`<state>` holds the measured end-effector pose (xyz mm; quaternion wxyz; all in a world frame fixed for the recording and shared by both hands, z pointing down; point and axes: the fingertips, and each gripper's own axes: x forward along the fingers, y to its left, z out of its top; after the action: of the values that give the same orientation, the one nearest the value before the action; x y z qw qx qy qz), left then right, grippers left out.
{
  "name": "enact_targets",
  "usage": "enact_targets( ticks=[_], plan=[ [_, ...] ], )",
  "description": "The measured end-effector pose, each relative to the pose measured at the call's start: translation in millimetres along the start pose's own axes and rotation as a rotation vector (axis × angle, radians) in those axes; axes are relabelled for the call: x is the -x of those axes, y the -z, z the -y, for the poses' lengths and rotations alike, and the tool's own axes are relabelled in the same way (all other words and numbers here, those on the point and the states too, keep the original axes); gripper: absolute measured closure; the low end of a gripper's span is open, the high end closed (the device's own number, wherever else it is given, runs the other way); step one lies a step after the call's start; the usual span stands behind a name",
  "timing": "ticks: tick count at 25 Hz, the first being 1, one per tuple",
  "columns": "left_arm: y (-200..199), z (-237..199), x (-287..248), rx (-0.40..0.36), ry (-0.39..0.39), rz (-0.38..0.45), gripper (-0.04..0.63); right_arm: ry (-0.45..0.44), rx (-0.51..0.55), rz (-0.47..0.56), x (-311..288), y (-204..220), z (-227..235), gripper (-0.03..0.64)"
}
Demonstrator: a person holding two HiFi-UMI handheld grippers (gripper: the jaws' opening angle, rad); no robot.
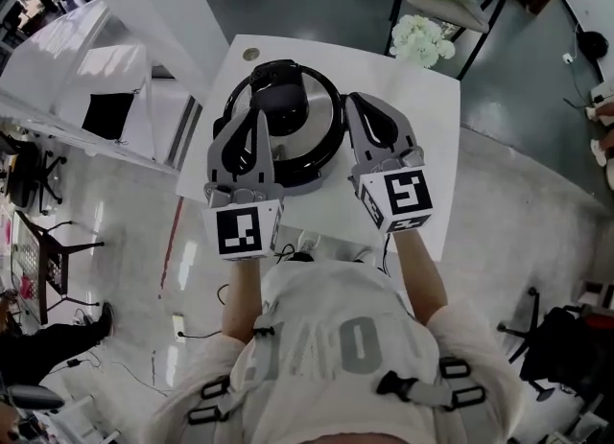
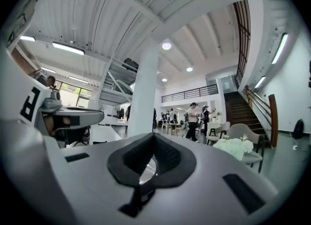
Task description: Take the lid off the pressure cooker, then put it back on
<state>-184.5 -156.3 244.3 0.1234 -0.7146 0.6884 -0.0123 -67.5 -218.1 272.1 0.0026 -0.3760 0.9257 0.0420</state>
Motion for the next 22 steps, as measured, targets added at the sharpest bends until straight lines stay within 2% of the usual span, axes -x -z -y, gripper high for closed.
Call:
enact_targets(
  ticks=[3, 8, 13, 18, 22],
  plan=[
    [9.6, 6.2, 10.3, 0.020, -0.037, -0.001, 0.577, 0.053, 0.021, -0.007, 18.2, 14.0, 0.6, 0.607],
    [25.1, 5.0, 13.3, 0.020, -0.051, -0.033, 0.578, 0.055, 0.021, -0.037, 35.8, 35.3, -5.7, 0.607],
    [30.9, 0.7, 11.1, 0.019, -0.050, -0.046, 0.577, 0.066, 0.015, -0.028, 35.8, 32.2, -0.1, 0.607],
    [35.3, -0.9, 8.3, 0.056, -0.033, -0.047, 0.577, 0.079, 0.021, -0.027, 34.3, 30.4, 5.4, 0.607],
    [32.1, -4.9, 5.7, 0.039, -0.033, -0.039, 0.577, 0.086, 0.022, -0.035, 32.6, 33.5, 6.3, 0.607]
  ],
)
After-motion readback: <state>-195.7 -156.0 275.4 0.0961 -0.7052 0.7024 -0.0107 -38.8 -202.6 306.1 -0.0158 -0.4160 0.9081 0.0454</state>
